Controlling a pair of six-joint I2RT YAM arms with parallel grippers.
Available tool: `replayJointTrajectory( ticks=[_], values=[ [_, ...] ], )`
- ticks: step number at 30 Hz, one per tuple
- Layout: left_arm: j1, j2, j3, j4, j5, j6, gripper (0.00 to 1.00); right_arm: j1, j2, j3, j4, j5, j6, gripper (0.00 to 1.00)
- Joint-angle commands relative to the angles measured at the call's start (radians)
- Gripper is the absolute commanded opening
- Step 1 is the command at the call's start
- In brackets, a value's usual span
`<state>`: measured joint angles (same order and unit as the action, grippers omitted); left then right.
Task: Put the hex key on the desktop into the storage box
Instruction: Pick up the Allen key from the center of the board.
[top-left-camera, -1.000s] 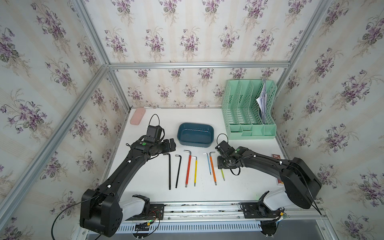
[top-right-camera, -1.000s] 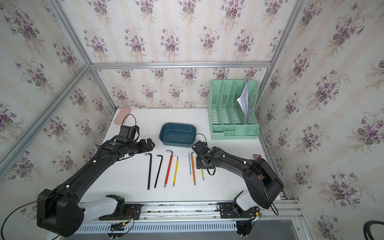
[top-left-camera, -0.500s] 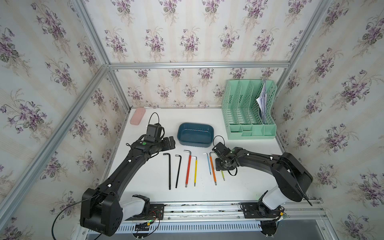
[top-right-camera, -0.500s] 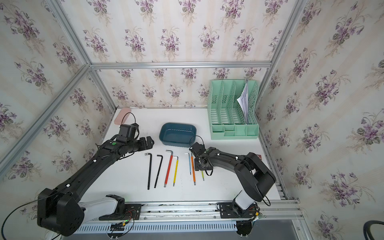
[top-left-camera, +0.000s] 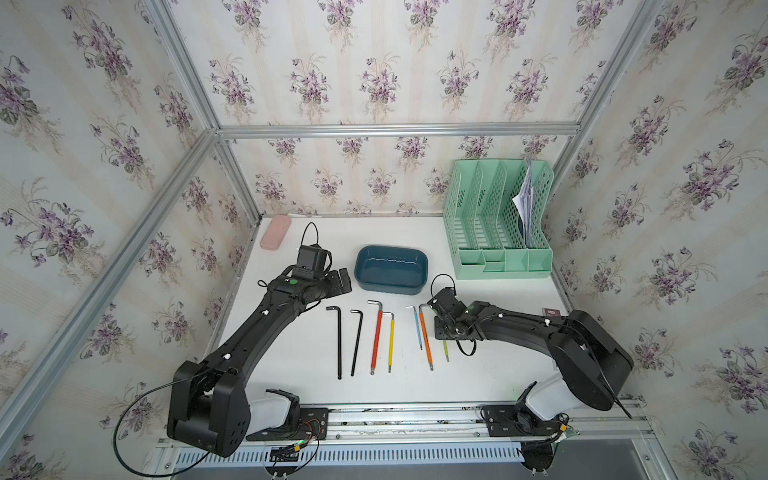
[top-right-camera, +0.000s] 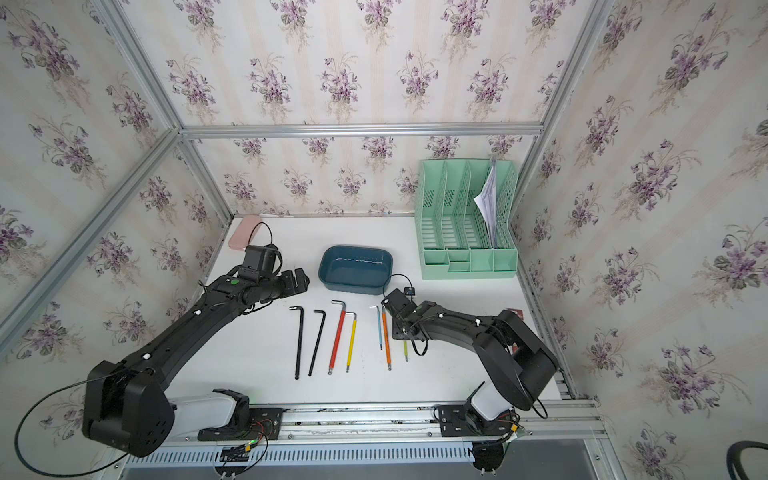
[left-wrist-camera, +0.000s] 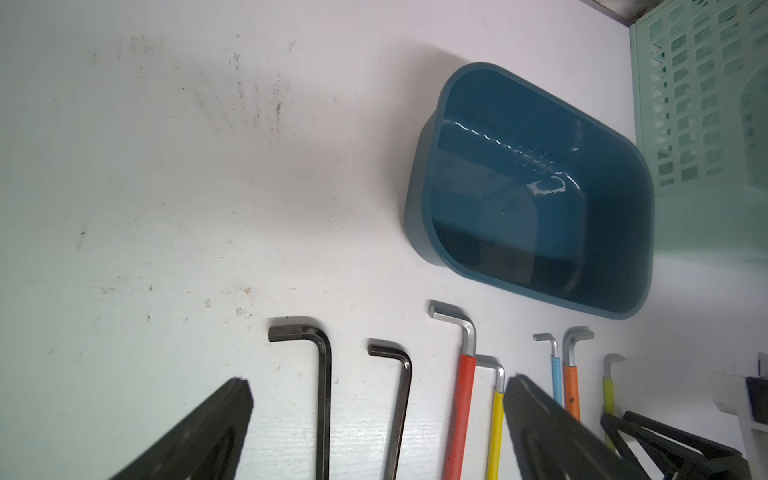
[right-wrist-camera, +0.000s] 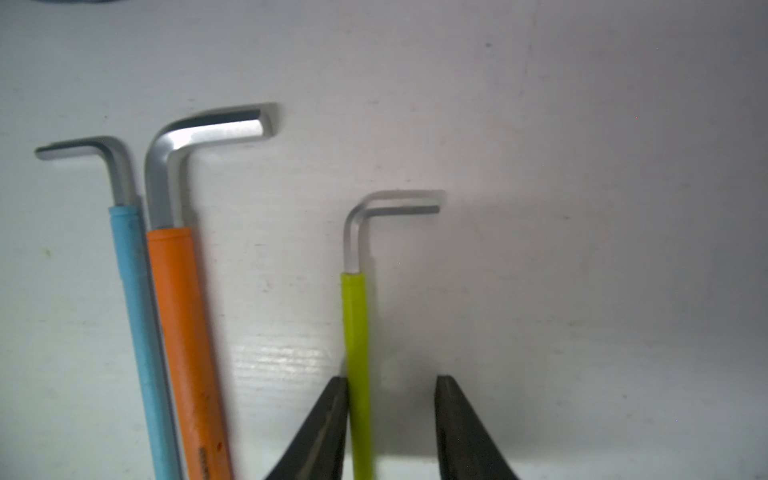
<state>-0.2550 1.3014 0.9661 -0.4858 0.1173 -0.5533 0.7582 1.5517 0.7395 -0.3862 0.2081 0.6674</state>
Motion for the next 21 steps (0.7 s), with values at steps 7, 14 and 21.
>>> replayJointTrajectory(
  ticks=[7,14,21],
  values=[
    [0.002,-0.057,0.000,-0.008,-0.016,-0.032,0.99,0.007,0.007,-0.034,-0.009,-0.076,0.017,0.13],
    [0.002,-0.090,0.020,-0.057,-0.071,0.016,0.99,0.014,-0.045,-0.029,-0.009,-0.053,0.012,0.00],
    [0.002,-0.120,0.023,-0.063,-0.108,0.042,0.99,0.015,-0.137,-0.012,-0.034,-0.029,0.008,0.00]
  ],
)
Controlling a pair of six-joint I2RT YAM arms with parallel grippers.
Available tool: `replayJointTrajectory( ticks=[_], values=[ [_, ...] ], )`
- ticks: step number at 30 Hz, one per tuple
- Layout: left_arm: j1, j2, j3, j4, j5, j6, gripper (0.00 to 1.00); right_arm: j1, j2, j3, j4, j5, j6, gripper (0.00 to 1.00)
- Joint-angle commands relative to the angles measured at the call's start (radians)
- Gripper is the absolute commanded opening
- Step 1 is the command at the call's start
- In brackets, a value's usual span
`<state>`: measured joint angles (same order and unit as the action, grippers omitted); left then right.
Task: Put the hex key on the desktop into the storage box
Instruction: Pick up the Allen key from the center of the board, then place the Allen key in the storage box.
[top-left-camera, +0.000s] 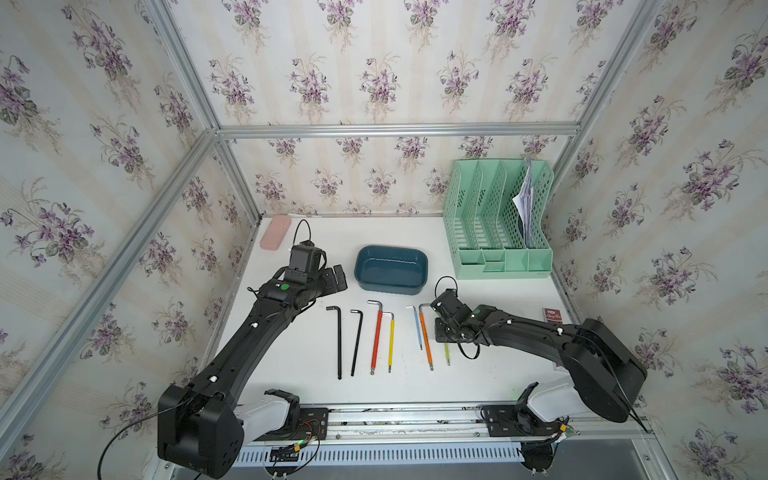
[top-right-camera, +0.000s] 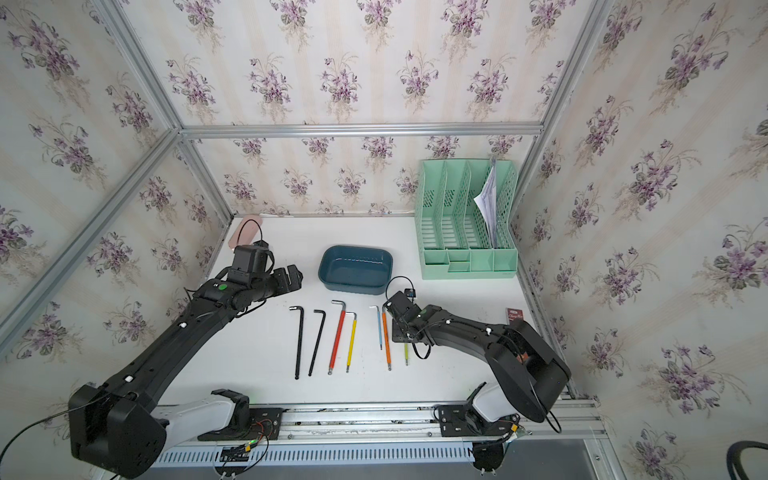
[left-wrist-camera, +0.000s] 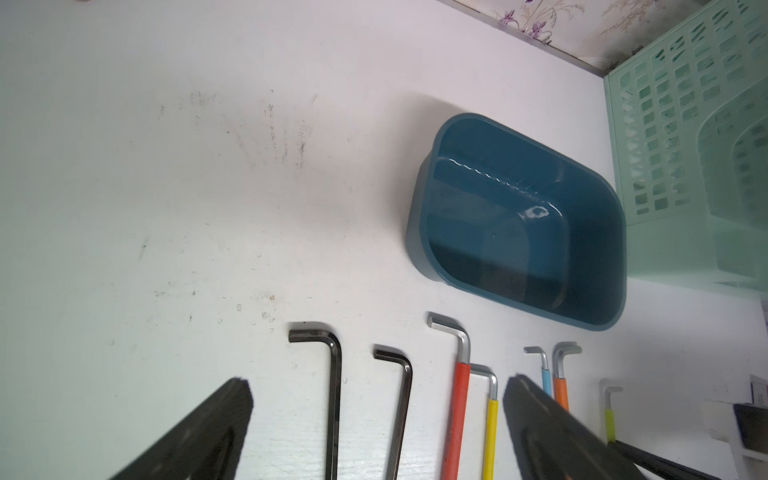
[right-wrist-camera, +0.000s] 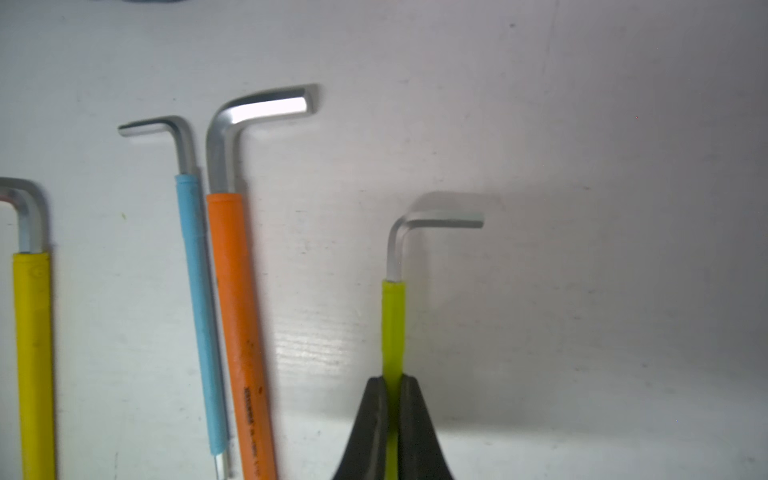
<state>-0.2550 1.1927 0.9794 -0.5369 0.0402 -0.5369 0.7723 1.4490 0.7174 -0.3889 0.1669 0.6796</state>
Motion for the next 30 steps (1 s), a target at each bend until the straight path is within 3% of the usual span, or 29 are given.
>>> replayJointTrajectory(
  ticks=[1,22,30],
  values=[
    [0.001,-0.014,0.011,-0.013,-0.031,0.029,0.99,0.000,-0.049,0.010,-0.032,0.013,-0.003,0.00],
    [0.003,-0.033,0.041,-0.050,-0.010,0.123,0.99,-0.001,-0.221,0.101,-0.036,0.014,-0.030,0.00],
    [0.005,0.024,0.092,-0.046,0.026,0.133,0.99,-0.002,-0.233,0.159,-0.002,0.035,-0.132,0.00]
  ],
)
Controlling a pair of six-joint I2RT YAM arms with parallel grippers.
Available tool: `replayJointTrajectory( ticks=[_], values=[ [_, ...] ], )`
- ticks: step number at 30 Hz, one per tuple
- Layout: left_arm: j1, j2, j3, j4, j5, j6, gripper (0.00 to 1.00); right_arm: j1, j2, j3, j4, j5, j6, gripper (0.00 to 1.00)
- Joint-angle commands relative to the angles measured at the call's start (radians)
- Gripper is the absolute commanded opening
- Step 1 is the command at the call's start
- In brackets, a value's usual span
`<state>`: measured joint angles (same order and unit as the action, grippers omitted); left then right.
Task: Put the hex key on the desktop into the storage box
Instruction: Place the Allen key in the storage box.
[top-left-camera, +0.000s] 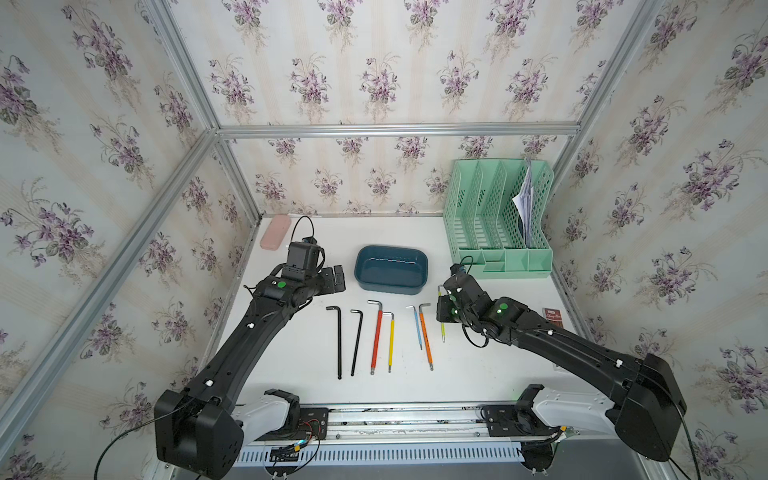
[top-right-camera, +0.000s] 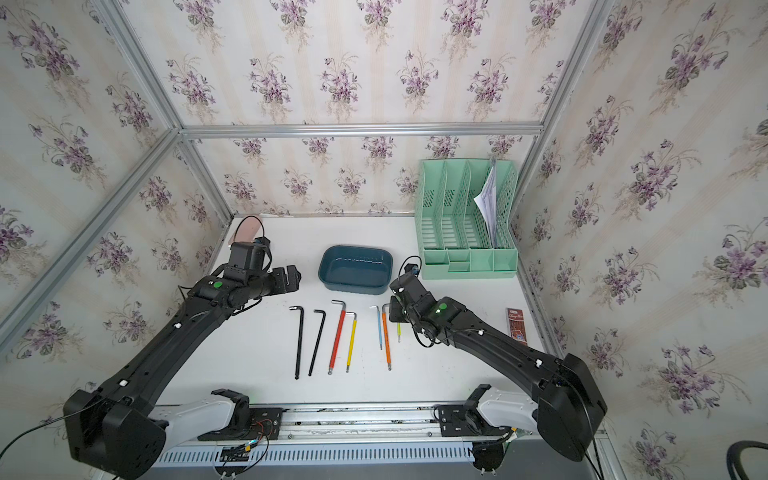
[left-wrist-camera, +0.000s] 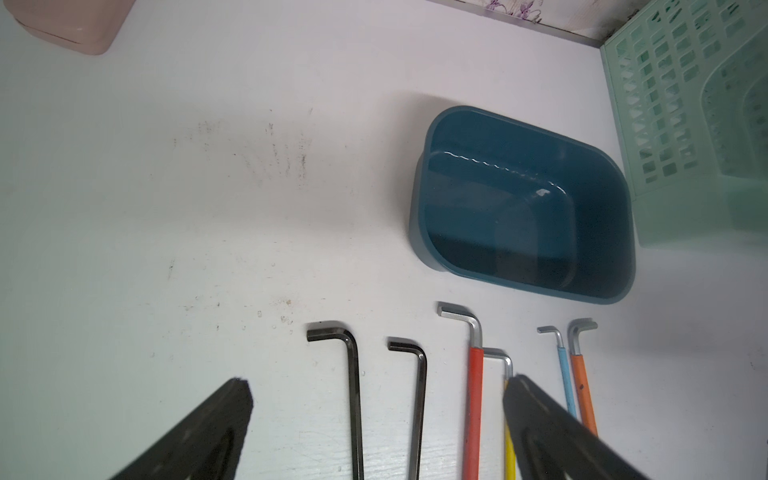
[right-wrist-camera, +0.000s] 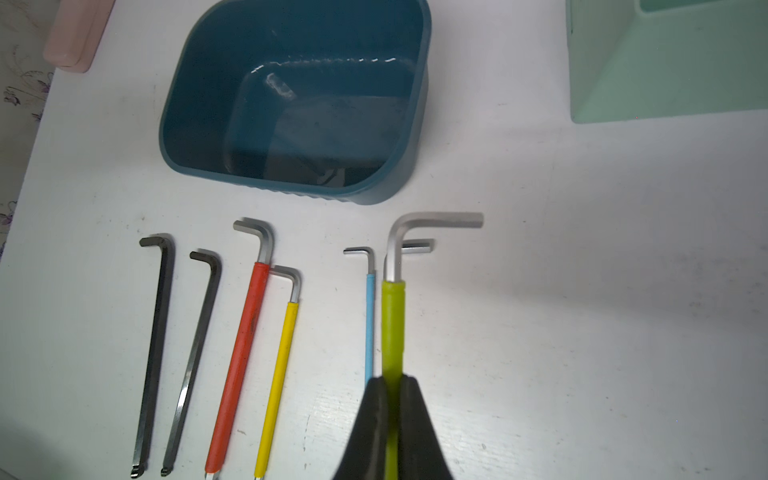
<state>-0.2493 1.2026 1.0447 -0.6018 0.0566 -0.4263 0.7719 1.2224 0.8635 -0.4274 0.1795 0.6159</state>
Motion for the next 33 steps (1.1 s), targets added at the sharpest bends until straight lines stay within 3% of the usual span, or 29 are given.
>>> replayJointTrajectory(
  ticks=[1,12,17,23,33],
  values=[
    [0.001,0.024,0.042,0.002,-0.002,0.021,0.99,-0.005,-0.006,0.018,0.040,0.032,-0.082,0.00],
    [0.007,0.069,0.054,0.001,0.057,0.023,0.99,-0.057,0.063,0.144,0.069,0.004,-0.252,0.00],
    [0.010,0.060,0.038,0.050,0.172,0.015,0.99,-0.098,0.123,0.216,0.073,-0.023,-0.320,0.00],
    [0.011,0.032,0.037,0.009,0.088,0.053,0.99,-0.114,0.206,0.312,0.058,-0.080,-0.408,0.00],
    [0.011,0.106,0.069,-0.001,0.190,0.074,0.99,-0.117,0.335,0.406,0.094,-0.130,-0.482,0.00]
  ],
)
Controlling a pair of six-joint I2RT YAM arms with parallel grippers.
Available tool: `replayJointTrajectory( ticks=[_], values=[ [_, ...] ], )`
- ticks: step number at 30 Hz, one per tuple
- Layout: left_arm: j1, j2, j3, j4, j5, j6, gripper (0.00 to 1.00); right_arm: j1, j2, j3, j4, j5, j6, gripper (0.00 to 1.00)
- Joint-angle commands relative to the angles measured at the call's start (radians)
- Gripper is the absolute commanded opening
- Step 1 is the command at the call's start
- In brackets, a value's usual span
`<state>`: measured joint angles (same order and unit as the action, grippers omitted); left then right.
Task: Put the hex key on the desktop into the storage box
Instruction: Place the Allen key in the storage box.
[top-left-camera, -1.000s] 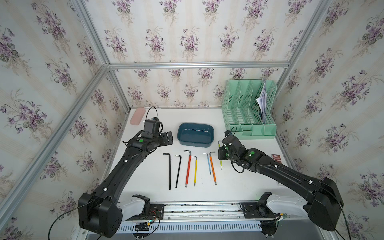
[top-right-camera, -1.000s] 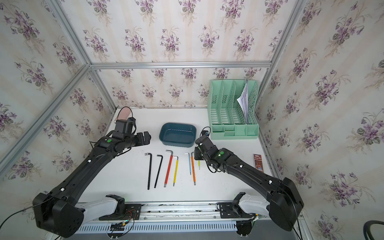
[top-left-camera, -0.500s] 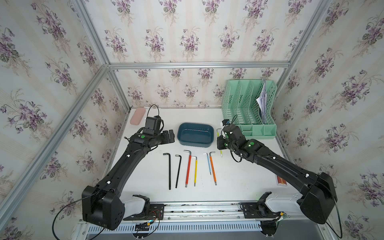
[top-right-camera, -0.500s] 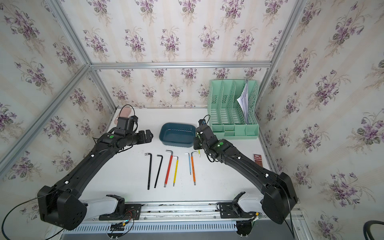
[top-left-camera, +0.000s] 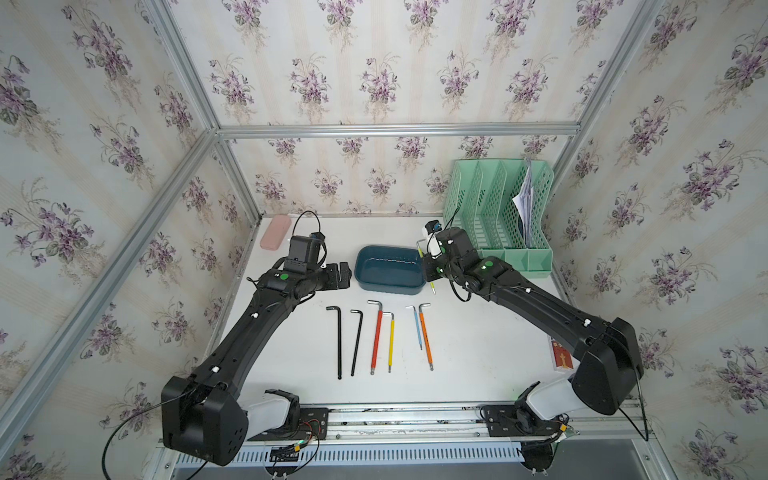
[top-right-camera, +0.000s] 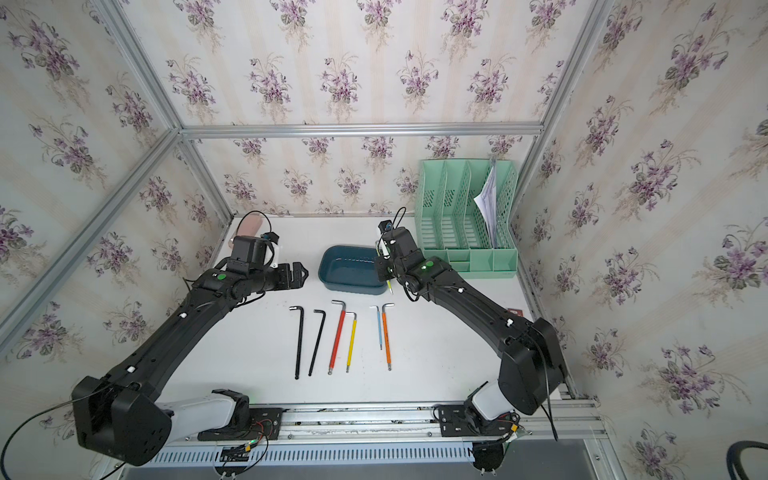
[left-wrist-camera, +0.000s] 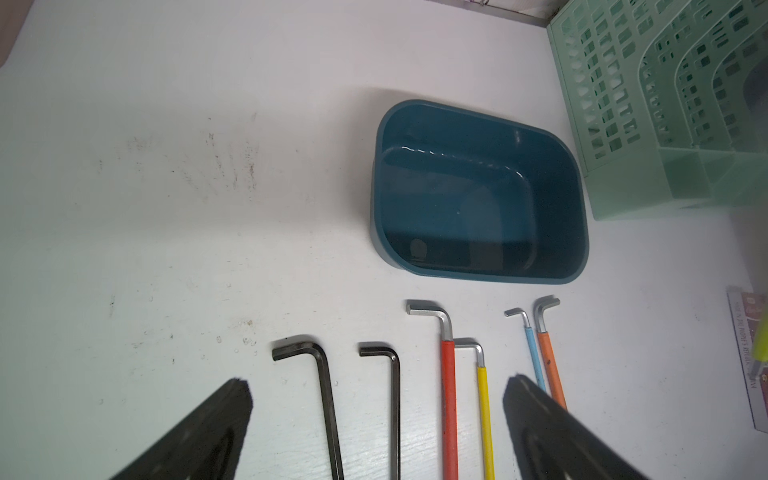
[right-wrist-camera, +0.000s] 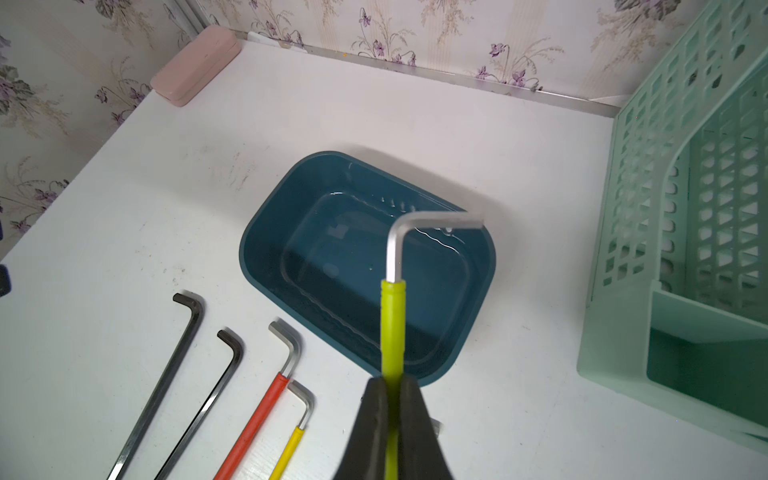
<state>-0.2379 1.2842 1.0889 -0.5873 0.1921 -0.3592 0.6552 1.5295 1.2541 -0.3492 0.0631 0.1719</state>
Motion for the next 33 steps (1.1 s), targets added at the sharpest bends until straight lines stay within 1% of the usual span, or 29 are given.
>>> replayJointTrajectory(
  ticks=[1,3,5,7,9,12,15,20,24,26,30,31,33],
  values=[
    [0.000,0.031,0.030,-0.016,0.087,0.002,0.99,0.000,0.046,0.033,0.002,-0.018,-0.038,0.00],
    [-0.001,0.026,0.023,0.006,0.115,-0.009,0.99,0.000,0.074,0.065,-0.021,-0.032,-0.043,0.00],
    [-0.001,0.016,0.021,0.017,0.091,-0.014,0.99,0.000,0.090,0.082,-0.028,-0.048,-0.050,0.00],
    [0.000,0.013,0.041,-0.010,0.068,-0.009,0.99,0.000,0.095,0.091,-0.025,-0.065,-0.063,0.00],
    [-0.001,0.005,0.063,-0.046,0.069,0.001,0.99,0.000,0.093,0.087,-0.007,-0.097,-0.082,0.00],
    [-0.001,-0.028,0.022,-0.014,0.076,0.009,0.99,0.000,0.086,0.078,0.015,-0.124,-0.108,0.00],
    [-0.001,-0.027,-0.001,-0.004,0.032,0.015,0.99,-0.002,0.083,0.065,0.039,-0.127,-0.133,0.00],
    [0.000,0.015,0.057,-0.019,0.013,0.030,0.99,-0.005,0.099,0.075,0.061,-0.168,-0.167,0.00],
    [0.000,0.034,0.108,-0.025,0.037,0.027,0.99,-0.007,0.137,0.108,0.060,-0.180,-0.205,0.00],
    [0.001,0.046,0.132,-0.028,0.036,0.048,0.99,-0.011,0.156,0.126,0.065,-0.181,-0.229,0.00],
    [0.005,0.123,0.272,-0.152,-0.046,0.085,0.99,-0.017,0.213,0.181,0.046,-0.172,-0.269,0.00],
    [0.006,0.154,0.302,-0.174,-0.042,0.093,0.99,-0.018,0.225,0.195,0.046,-0.180,-0.274,0.00],
    [0.007,0.170,0.324,-0.182,-0.016,0.109,0.99,-0.021,0.248,0.219,0.048,-0.214,-0.286,0.00]
  ],
)
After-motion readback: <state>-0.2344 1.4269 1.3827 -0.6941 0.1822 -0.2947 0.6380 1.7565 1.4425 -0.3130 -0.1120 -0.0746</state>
